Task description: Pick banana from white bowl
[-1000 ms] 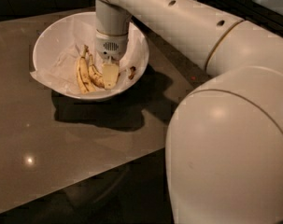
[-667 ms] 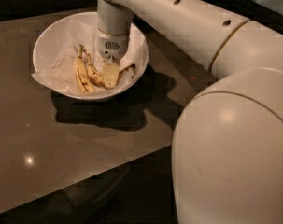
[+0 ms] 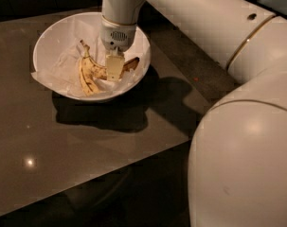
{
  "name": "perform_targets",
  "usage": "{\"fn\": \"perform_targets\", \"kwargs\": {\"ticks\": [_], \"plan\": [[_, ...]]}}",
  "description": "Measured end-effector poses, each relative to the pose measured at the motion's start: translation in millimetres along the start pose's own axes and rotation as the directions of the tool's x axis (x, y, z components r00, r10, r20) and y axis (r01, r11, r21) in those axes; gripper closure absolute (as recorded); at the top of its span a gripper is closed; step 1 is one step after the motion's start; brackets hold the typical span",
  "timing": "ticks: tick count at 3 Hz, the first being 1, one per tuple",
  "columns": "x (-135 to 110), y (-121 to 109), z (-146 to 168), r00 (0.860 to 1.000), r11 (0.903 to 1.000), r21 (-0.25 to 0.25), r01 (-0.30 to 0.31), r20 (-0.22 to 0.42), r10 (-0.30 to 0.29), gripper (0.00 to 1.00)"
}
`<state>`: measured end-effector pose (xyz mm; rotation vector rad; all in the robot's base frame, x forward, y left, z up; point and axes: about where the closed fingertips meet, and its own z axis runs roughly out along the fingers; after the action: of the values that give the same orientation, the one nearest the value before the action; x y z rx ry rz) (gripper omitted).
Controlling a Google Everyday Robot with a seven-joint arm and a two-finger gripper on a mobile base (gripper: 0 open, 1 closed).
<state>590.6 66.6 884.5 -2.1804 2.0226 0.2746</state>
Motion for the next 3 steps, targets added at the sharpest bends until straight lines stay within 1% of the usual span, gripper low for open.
{"fn": "perform_targets", "kwargs": {"ticks": [1,2,3], "plan": [[-7.9,15.0,-20.1,0.999,0.9968,0.07,0.039,-0.024,-0.037,1.0],[-9.5,14.6,-22.5,0.999,0.9957,0.084,0.04,-0.017,-0.039,1.0],[-10.0,29.7,-35.6,0.998,0.9949,0.086,0.053,0.011,-0.054,1.0]]}}
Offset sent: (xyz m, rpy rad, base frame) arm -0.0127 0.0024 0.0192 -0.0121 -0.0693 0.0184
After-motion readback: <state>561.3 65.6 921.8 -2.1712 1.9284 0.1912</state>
